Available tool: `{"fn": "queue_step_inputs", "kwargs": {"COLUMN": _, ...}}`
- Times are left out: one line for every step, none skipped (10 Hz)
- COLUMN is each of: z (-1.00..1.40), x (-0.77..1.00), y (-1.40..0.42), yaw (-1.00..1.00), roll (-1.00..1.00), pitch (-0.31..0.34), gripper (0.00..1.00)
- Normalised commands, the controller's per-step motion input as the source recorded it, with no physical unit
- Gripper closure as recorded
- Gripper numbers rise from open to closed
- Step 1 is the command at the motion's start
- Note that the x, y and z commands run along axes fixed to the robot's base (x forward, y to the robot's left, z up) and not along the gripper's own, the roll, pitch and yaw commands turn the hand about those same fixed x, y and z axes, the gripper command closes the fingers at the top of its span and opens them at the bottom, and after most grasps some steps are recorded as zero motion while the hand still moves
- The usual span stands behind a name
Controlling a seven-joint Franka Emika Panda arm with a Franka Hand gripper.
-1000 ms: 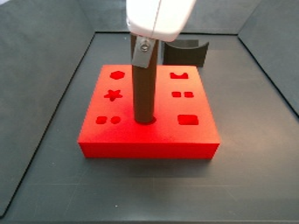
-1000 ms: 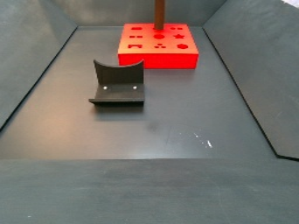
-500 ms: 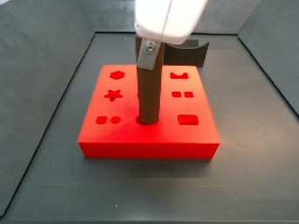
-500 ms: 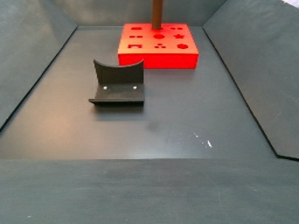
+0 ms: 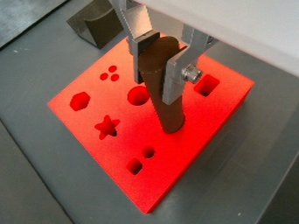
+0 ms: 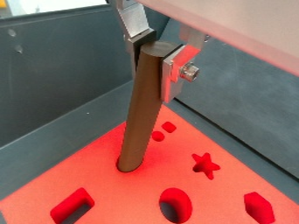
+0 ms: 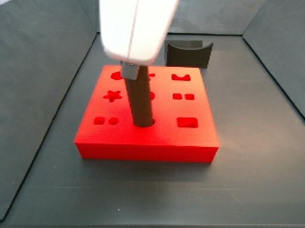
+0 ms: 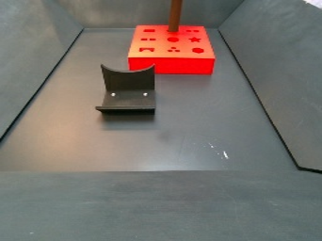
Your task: Insert the oval object.
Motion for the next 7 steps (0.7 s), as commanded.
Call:
{"fn": "queue_step_inputs", "kwargs": {"z": 0.00, "x": 0.01, "y": -0.05, "yaw": 0.00, "roll": 0.00, "pitch": 0.000, "gripper": 1.00}}
{"fn": "queue_step_inputs", "kwargs": {"z": -0.21, "x": 0.08, "y": -0.15, "yaw": 0.00, "roll": 0.10, "pitch": 0.014, "gripper": 1.00}}
{"fn": "queue_step_inputs", "kwargs": {"z": -0.39, "x": 0.29, "y": -0.22, "yaw": 0.00, "roll": 0.15, "pitch": 0.071, "gripper": 1.00}}
{"fn": "queue_step_inputs", "kwargs": {"z": -0.46, "x": 0.53, "y": -0.22, "yaw": 0.00, "roll": 0.13, "pitch": 0.081, "gripper": 1.00}}
{"fn": "queue_step_inputs", "kwargs": {"z": -0.47, "x": 0.54, "y": -0.09, "yaw": -0.06, "roll": 0.09, "pitch": 0.063, "gripper": 1.00}}
{"fn": "queue_step_inputs", "kwargs": {"z": -0.46, "x": 0.55, "y": -0.01, "yaw": -0.07, "roll": 0.07, "pitch": 0.063, "gripper": 1.00}}
{"fn": "queue_step_inputs", "kwargs": {"z": -0.45, "x": 0.57, "y": -0.01, "yaw": -0.07, "roll": 0.07, "pitch": 0.074, "gripper": 1.00}}
